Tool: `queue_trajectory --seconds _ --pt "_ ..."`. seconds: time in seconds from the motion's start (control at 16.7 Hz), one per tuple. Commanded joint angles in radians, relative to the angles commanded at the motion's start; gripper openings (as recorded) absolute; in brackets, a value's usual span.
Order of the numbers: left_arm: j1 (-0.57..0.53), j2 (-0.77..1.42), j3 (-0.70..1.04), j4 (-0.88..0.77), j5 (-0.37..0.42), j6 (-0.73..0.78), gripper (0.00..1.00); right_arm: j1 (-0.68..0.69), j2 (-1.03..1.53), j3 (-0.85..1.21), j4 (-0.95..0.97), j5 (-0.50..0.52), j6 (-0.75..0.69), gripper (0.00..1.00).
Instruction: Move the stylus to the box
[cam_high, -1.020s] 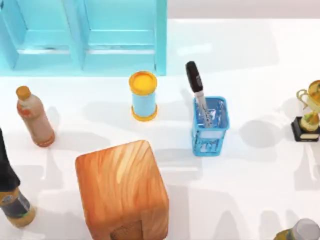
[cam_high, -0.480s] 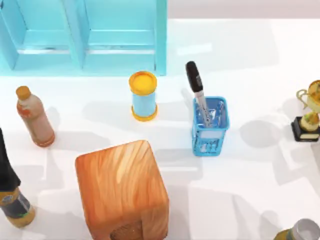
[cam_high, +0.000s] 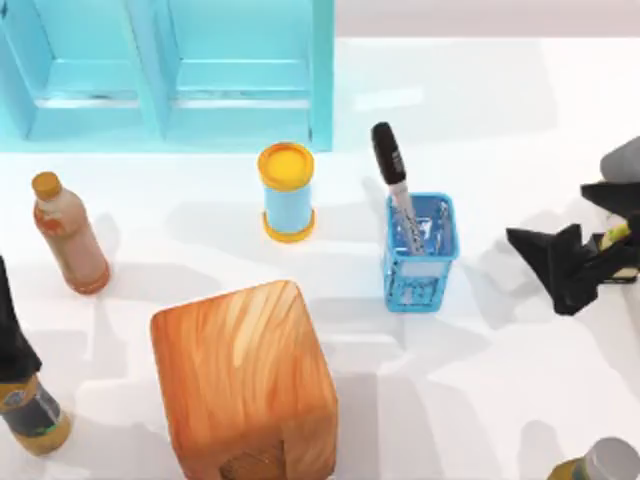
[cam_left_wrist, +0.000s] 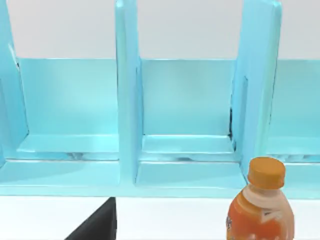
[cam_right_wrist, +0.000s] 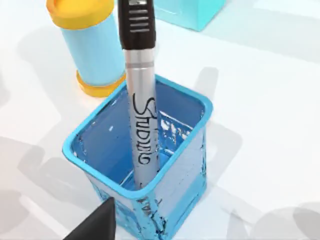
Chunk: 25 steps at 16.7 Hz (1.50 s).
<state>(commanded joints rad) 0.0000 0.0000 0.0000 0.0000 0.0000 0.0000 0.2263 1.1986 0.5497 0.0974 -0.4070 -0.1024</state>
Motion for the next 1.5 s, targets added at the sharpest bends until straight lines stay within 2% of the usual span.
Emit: queue_trajectory --seconds 0.3,0.54,0.9,1.32,1.5 --pt "0.0 0.0 0.0 0.0 0.0 0.0 1.0 0.061 0.285 0.15 0.033 -0.102 -0.038 1.0" --pt "0.0 0.0 0.0 0.0 0.0 0.0 1.0 0.071 0.347 0.188 0.042 -0.127 -0.047 1.0" --pt "0.0 0.0 0.0 0.0 0.0 0.0 1.0 0.088 0.383 0.208 0.07 -0.115 -0.035 1.0" --pt "0.0 0.0 0.0 0.0 0.0 0.0 1.0 0.193 0.685 0.351 0.251 -0.026 0.04 1.0" --pt "0.0 0.0 0.0 0.0 0.0 0.0 1.0 0.213 0.732 0.377 0.284 -0.008 0.053 1.0"
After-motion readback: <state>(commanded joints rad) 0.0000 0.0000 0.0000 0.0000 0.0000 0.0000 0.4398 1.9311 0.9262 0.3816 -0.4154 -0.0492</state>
